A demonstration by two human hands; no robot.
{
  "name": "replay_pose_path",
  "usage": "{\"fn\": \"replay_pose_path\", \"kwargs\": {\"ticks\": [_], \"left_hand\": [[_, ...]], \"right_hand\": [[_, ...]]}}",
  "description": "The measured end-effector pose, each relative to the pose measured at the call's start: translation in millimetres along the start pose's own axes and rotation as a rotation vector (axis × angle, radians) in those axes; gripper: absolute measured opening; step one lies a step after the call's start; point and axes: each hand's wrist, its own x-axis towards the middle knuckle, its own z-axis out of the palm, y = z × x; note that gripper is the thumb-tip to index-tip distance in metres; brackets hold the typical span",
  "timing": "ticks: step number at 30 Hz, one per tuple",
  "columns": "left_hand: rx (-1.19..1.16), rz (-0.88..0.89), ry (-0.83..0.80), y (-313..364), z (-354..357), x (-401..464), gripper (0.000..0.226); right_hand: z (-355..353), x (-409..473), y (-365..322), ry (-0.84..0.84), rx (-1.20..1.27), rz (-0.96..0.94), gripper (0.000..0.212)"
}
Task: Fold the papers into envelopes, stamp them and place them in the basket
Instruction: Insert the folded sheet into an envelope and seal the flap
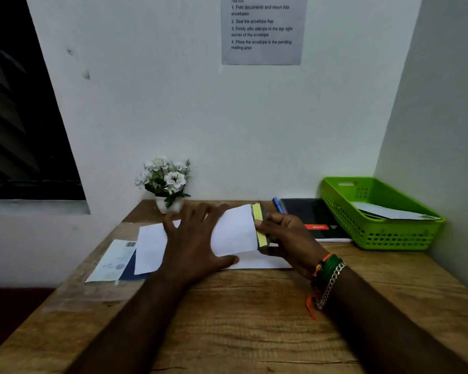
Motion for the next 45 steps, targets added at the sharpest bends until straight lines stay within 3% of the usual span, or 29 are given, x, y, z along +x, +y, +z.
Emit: {"fn": "replay_pose_path", "kwargs": {"ticks": [8,15,22,29,35,38,41,45], "left_hand": [[0.020,0.063,0.003,5,6,1,0.121],[-0.080,0.070,0.022,6,2,1,0.116],[-0.036,0.110,0.004,3,4,0,0.122],[0.011,0.134,0.012,2,4,-2,0.113],[0.026,0.106,0.069,-4,4,-1,0.098],[0.002,0.060,0.085,-10,2,-2,0.100],[-0.001,0.020,0.068,-16,1,-2,0.104],[-0.010,-0.008,0.038,-21,3,-1,0.106]], "right_hand": [[-2,3,2,0.075,0.026,-0.008,0.035],[-6,9,8,0.042,0.061,0.035,0.029],[-8,5,9,0.049,-0.039,-0.097,0.015],[-11,11,19,0.149,-0.362,-0.380,0.026],[-21,17,21,0.179,-0.533,-0.326,0.022],[-46,16,12,0.200,-0.850,-0.264,0.040],[-65,12,11,0.015,-1.144,-0.114,0.060],[-67,14,14,-0.072,-1.248,-0.072,0.074]]}}
